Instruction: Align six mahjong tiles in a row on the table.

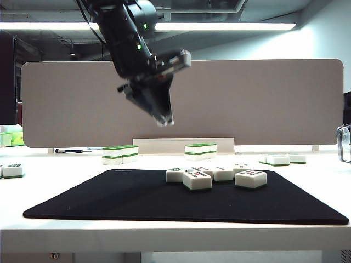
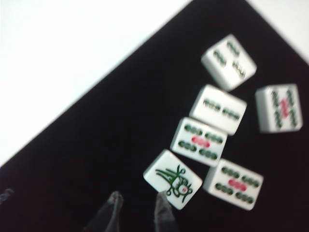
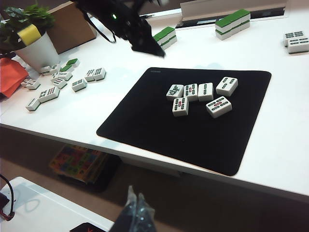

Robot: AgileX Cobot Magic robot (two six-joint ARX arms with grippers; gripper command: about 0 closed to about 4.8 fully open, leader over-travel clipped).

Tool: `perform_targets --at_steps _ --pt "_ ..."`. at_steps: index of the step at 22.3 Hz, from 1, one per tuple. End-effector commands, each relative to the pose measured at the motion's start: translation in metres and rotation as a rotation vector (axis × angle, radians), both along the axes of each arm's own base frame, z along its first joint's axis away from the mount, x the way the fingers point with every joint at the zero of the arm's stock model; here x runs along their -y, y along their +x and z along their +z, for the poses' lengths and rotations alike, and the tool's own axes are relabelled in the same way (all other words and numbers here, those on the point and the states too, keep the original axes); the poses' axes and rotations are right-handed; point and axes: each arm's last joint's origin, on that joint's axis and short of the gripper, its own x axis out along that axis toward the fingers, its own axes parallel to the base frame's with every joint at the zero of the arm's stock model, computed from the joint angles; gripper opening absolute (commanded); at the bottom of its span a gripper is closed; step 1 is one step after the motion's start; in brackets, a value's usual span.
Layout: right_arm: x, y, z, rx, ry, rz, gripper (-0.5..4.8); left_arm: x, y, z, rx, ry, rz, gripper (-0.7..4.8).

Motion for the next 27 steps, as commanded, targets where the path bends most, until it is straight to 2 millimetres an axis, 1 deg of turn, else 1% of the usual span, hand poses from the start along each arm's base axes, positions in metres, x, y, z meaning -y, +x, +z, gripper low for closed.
perform_targets --at_steps 1,2,3,4,6,9,15,16,17,20,21,22,23,27 --pt "0.0 -0.003 -0.002 0.006 -0.003 0.002 -0.01 0.003 -0.001 -0.016 -0.011 0.09 -0.151 1.02" --pt "0.0 -0.003 -0.002 0.004 -0.002 0.002 -0.01 0.003 -0.002 -0.024 -0.014 0.138 -0.248 1.82" --pt "0.0 -0.003 -0.002 0.004 -0.002 0.002 -0.01 0.003 -0.004 -0.03 -0.016 0.179 -0.343 2.96" --pt "0.0 -0.003 -0.002 0.004 -0.002 0.002 -0.01 0.004 -0.005 -0.034 -0.016 0.199 -0.397 3.52" --pt "0.0 -0.003 -0.002 0.004 -0.002 0.002 -0.01 0.007 -0.006 -0.043 -0.009 0.225 -0.505 4.02" --pt "0.0 -0.003 -0.002 0.004 -0.002 0.002 -0.01 0.015 -0.002 -0.055 0.031 0.236 -0.572 4.01" --pt "0.0 -0.003 -0.002 0.003 -0.002 0.001 -0.01 0.034 0.01 -0.074 0.13 0.216 -0.583 3.93" --pt "0.0 -0.003 -0.002 0.003 -0.003 0.0 -0.01 0.037 0.011 -0.079 0.131 0.217 -0.586 3.47" --pt "0.0 -0.003 -0.002 0.003 -0.003 0.0 -0.01 0.038 0.01 -0.081 0.127 0.218 -0.589 3.27" --pt "0.0 -0.003 -0.002 0.0 -0.003 0.0 -0.01 0.038 0.011 -0.09 0.098 0.245 -0.581 3.21" --pt "0.0 -0.003 -0.002 0.0 -0.003 0.0 -0.01 0.037 0.01 -0.091 0.086 0.25 -0.582 3.09" --pt "0.0 -0.003 -0.002 0.0 -0.003 0.0 -0.01 0.037 0.01 -0.093 0.075 0.257 -0.582 2.56" --pt "0.0 -0.003 -0.002 0.0 -0.003 0.0 -0.01 0.037 0.01 -0.093 0.08 0.274 -0.576 2.25" --pt "0.0 -0.003 -0.002 -0.001 -0.01 -0.019 -0.01 0.036 0.01 -0.086 0.079 0.323 -0.564 2.23"
